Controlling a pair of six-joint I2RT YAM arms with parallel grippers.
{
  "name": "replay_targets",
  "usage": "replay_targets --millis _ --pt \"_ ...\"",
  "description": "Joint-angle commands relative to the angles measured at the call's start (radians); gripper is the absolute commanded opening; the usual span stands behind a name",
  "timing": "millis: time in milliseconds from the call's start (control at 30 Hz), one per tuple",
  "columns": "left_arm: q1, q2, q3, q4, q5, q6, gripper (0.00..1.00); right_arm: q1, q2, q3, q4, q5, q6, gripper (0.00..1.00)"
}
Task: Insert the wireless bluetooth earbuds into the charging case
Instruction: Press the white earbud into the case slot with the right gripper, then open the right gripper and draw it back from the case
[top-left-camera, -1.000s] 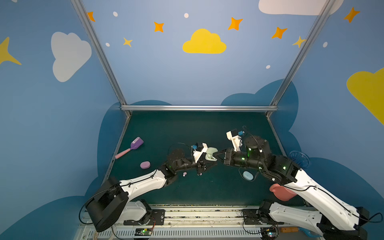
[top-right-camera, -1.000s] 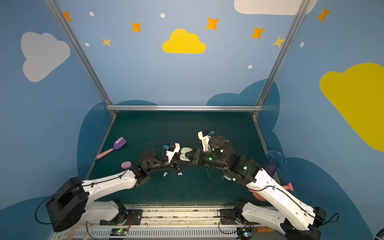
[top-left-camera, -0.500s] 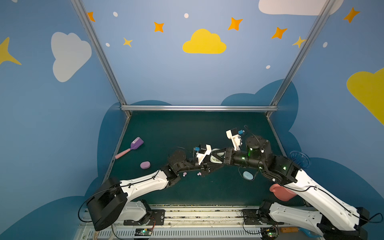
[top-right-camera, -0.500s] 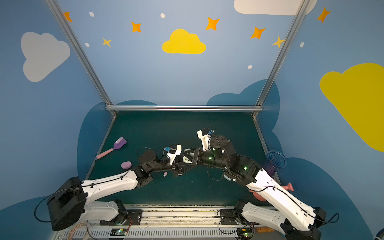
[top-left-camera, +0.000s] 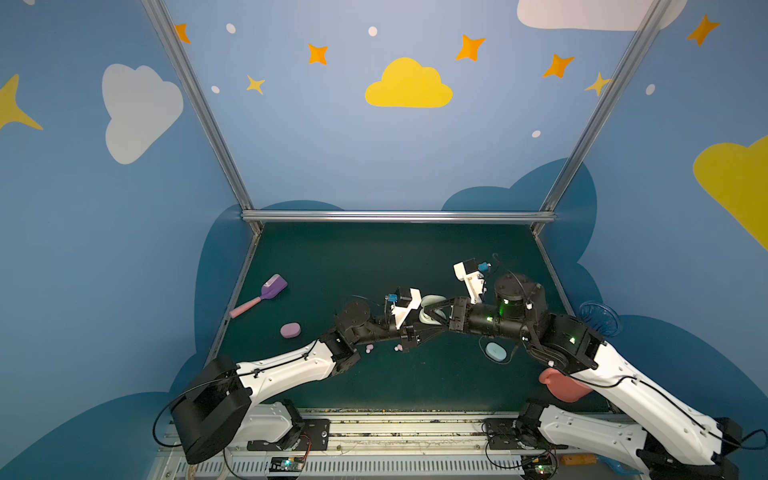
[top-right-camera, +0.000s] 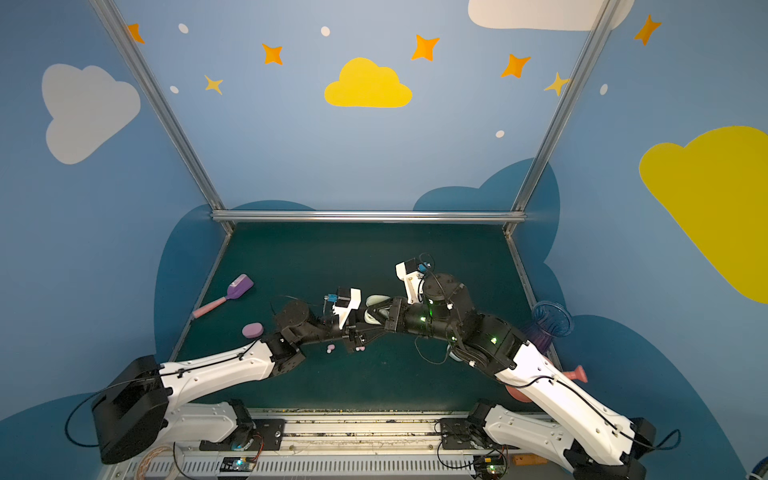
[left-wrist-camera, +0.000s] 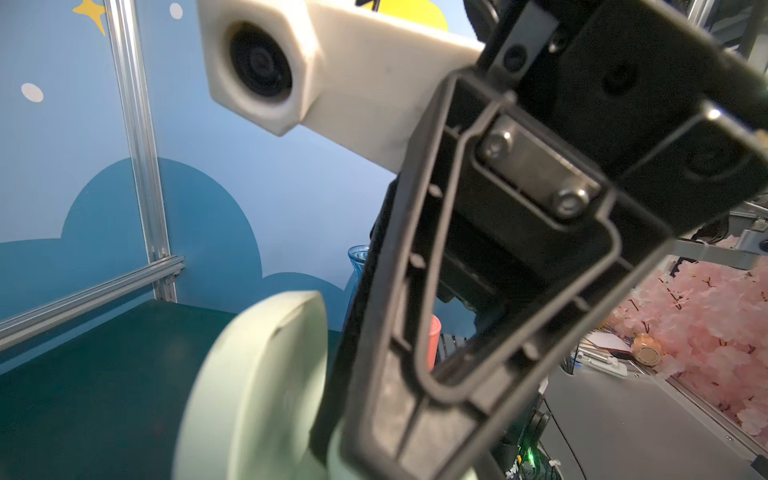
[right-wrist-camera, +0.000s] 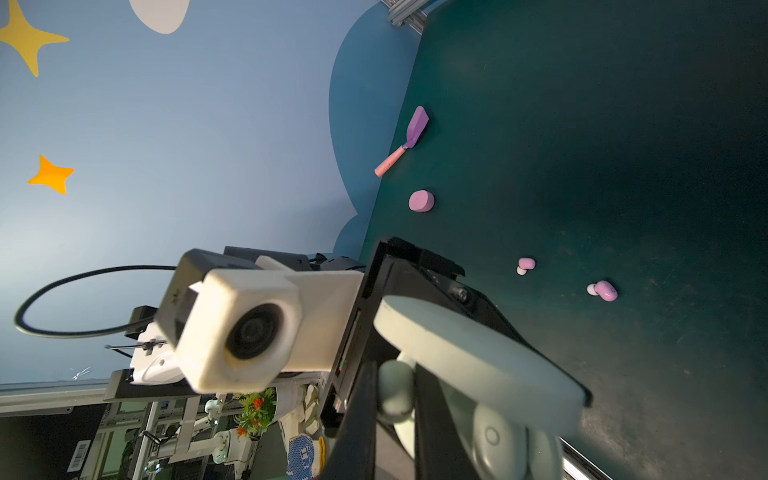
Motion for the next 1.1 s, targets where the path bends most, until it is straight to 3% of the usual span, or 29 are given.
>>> replay_targets --millis 0,200,733,1067 --pt "-0.002 -0.025 0.012 0.012 -0.01 0.015 0.09 0.008 -0.018 -0.014 0.022 -0.012 0.008 0.1" --pt "-0.002 -0.039 0.011 0.01 -0.013 0.016 0.09 0.008 -0.036 -0.045 0.004 0.008 0.024 0.12" --pt "-0.002 -0.068 0.01 -0.016 -0.014 0.028 0.09 0.005 -0.038 -0.024 -0.042 0.03 0.015 0.37" --pt "-0.003 -0.083 -0.006 -0.031 -0.029 0.041 0.09 0.005 -0.042 0.083 -0.187 0.081 -0.045 0.49"
